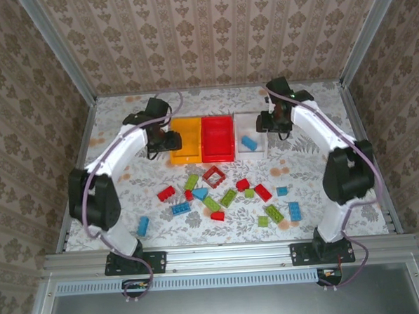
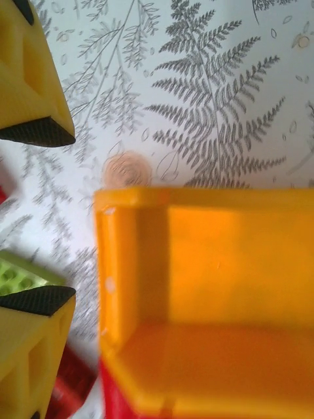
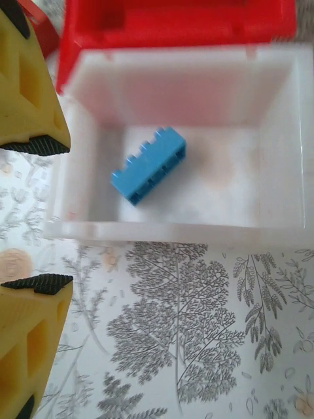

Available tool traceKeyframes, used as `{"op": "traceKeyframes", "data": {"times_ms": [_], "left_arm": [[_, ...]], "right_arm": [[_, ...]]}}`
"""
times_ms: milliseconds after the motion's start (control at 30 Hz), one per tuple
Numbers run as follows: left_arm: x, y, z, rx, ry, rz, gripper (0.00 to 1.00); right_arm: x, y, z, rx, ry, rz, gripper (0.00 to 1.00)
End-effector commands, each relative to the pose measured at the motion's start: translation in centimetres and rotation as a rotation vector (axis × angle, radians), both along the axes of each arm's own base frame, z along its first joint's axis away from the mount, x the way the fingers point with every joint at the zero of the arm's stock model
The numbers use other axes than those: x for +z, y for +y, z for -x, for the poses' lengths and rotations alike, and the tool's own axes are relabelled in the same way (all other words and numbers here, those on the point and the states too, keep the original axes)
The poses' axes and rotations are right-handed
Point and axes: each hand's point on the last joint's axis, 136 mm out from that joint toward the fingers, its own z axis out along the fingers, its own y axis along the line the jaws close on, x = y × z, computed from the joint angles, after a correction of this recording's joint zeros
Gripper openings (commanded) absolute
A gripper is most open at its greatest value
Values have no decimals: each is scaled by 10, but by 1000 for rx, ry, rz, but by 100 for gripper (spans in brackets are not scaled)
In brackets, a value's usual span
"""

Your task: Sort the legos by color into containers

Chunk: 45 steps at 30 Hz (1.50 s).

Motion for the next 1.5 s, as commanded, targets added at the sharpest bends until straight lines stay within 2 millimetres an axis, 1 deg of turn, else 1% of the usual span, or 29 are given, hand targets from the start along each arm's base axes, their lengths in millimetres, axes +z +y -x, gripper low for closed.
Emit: {"op": "traceKeyframes", "data": {"times_ms": [0,33,100,167,200,267,400,533,600,767,900,1033,1233,1333,1467], "left_arm": [[-1,-34,38,-144,1,43,59],[-3,-45,46,-196,-3,53,59],[-10,-69,67,-311,-6,55,58],[-21,-86,79,-384,15,44,59],[-28,-91,82,-404,26,24,59],[-42,-97,83,-427,45,-29,61],[-61,-101,72,-430,57,-93,62],[-74,-109,66,-461,77,-109,61],[-82,-112,65,-474,96,-109,58],[-91,-123,61,-501,109,-94,51],[-98,-128,59,-511,124,-89,44],[-105,-129,60,-515,136,-89,33],[-104,-128,65,-530,131,-101,24],[-100,-126,67,-533,117,-109,16],[-76,-123,69,-521,73,-100,10]], "right_arm": [[18,32,37,103,-62,-89,55],[18,45,49,152,-77,-129,55],[17,72,80,269,-112,-200,55],[18,93,107,355,-147,-257,57],[16,99,120,382,-148,-282,58],[13,108,133,405,-152,-325,59],[6,114,151,415,-119,-363,61],[3,115,156,423,-106,-365,61],[2,114,157,423,-102,-357,61],[1,111,157,414,-97,-345,60],[-2,109,157,406,-89,-333,59],[-2,108,156,400,-88,-329,58],[-4,106,154,384,-90,-318,56],[-1,106,152,382,-100,-323,55],[8,110,150,397,-133,-342,55]]}}
